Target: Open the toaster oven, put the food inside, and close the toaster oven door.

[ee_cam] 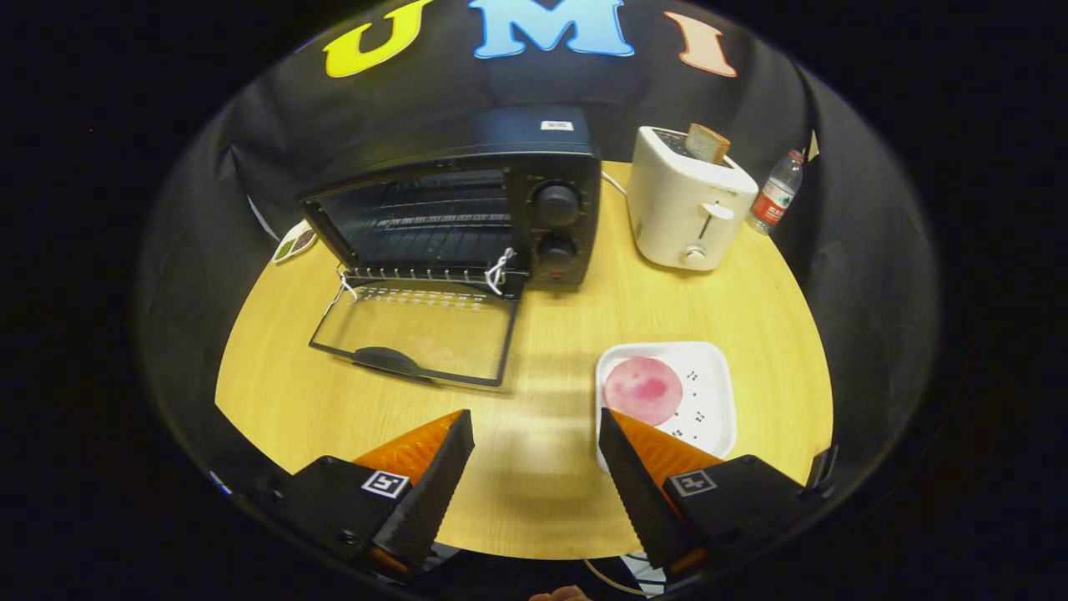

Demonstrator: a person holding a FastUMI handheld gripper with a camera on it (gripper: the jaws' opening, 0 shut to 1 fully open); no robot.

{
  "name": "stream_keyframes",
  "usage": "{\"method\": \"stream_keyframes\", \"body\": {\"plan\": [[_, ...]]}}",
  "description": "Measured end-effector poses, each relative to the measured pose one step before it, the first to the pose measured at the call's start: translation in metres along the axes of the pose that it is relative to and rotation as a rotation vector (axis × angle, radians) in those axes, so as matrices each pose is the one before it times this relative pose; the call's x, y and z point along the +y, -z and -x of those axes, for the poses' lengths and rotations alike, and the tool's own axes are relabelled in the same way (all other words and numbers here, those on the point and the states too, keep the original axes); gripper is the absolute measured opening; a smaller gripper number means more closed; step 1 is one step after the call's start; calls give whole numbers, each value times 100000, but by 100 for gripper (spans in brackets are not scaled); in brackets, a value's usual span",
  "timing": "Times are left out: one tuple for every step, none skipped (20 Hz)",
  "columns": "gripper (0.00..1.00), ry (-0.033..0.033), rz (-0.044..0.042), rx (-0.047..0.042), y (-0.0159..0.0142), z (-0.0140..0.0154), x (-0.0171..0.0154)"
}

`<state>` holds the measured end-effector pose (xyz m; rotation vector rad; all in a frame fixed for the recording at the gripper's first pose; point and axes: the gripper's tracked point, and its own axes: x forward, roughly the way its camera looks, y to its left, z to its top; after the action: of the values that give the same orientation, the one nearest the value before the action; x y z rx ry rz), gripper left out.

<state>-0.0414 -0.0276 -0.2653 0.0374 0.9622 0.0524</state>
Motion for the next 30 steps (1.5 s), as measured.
{"method": "stream_keyframes", "body": {"plan": [[97, 696, -973, 1280, 222, 69, -1212], [97, 21, -1203, 959, 147, -183, -944], [97, 37, -1366, 1058, 183, -97, -1182], [97, -238, -848, 537, 80, -94, -1080], [97, -195, -240, 706, -56, -435, -1097], [97, -432, -24, 1053, -73, -184, -964], [97, -637, 45, 1188, 57, -169, -1239], [98, -628, -78, 592, -203, -179, -975], [98, -907, -2, 762, -48, -174, -994], [98, -1239, -166, 1104, -125, -90, -941], [98, -1632, -389, 1505, 130, -171, -629], [98, -1989, -253, 1651, -17, -183, -647], [98, -1635, -67, 1719, 231, -232, -587], [98, -1486, 137, 1507, 127, -124, -552], [99, -1434, 196, 1021, 131, -159, -476], [99, -1672, 527, 972, 37, -189, -496], [99, -1532, 502, 1116, 186, -256, -345], [99, -1407, 409, 1923, 253, -212, -494], [99, -1371, 497, 1157, 238, -272, -334], [99, -1725, 738, 473, -62, -157, -322], [99, -1449, 469, 599, 209, -264, -224], [99, -1277, 234, 331, -5, -203, -203], [99, -565, -25, 189, 75, -207, -409], [99, -124, -319, 171, -33, -212, -400], [99, 107, -384, 437, 104, -245, -270], [99, -278, -922, 780, 10, -318, -194], [99, 27, -870, 677, 44, -268, -217], [99, 204, -1054, 364, -153, -276, -224], [99, 285, -651, 195, -50, -220, -115], [99, 806, -21, -14, -88, -163, -224]]}}
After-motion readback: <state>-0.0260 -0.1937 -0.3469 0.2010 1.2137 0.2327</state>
